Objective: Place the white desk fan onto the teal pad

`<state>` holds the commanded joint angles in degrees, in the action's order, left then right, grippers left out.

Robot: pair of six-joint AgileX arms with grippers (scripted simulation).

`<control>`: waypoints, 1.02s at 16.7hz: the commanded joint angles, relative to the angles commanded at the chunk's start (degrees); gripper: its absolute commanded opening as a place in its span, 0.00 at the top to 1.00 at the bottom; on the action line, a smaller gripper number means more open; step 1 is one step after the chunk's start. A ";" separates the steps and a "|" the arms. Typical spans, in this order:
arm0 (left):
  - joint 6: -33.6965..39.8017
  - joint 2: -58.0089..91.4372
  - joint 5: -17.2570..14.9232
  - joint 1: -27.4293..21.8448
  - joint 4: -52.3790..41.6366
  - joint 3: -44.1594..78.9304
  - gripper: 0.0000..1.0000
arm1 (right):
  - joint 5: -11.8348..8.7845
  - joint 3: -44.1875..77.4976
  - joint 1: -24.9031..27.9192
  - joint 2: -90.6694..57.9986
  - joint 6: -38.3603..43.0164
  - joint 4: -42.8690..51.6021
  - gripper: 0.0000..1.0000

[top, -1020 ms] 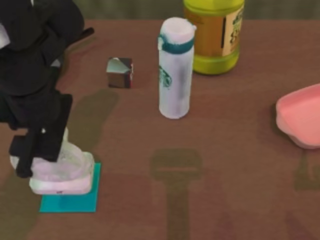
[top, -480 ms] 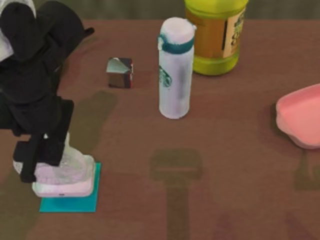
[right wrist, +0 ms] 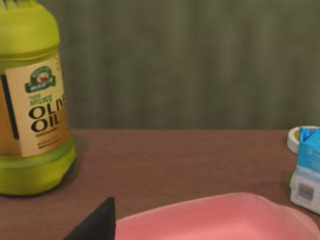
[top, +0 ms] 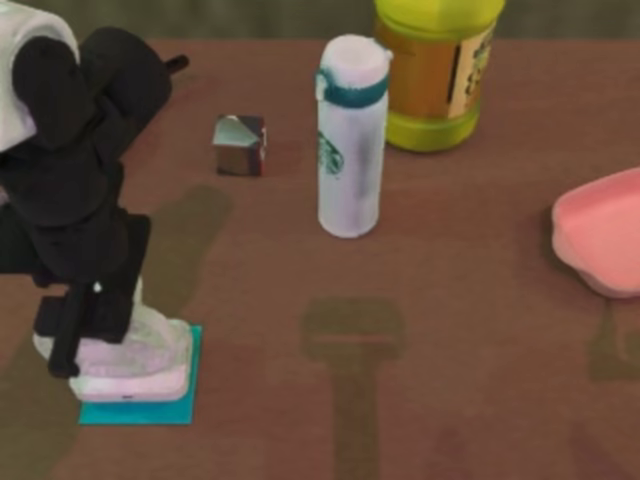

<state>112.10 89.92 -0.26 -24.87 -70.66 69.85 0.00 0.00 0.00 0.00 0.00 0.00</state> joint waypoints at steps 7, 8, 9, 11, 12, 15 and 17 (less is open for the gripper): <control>0.00 0.00 0.00 0.00 0.00 0.00 0.40 | 0.00 0.00 0.00 0.00 0.00 0.00 0.00; 0.00 0.00 0.00 0.00 0.00 0.00 0.32 | 0.00 0.00 0.00 0.00 0.00 0.00 0.00; 0.00 0.00 0.00 0.00 0.00 0.00 0.25 | 0.00 0.00 0.00 0.00 0.00 0.00 0.00; 0.00 0.00 0.00 0.00 0.00 0.00 0.10 | 0.00 0.00 0.00 0.00 0.00 0.00 0.00; 0.00 0.00 0.00 0.00 0.00 0.00 0.02 | 0.00 0.00 0.00 0.00 0.00 0.00 0.00; 0.00 0.00 0.00 0.00 0.00 0.00 0.00 | 0.00 0.00 0.00 0.00 0.00 0.00 0.00; 0.00 0.00 0.00 0.00 0.00 0.00 0.00 | 0.00 0.00 0.00 0.00 0.00 0.00 0.00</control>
<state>112.10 89.92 -0.26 -24.87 -70.66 69.85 0.00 0.00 0.00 0.00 0.00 0.00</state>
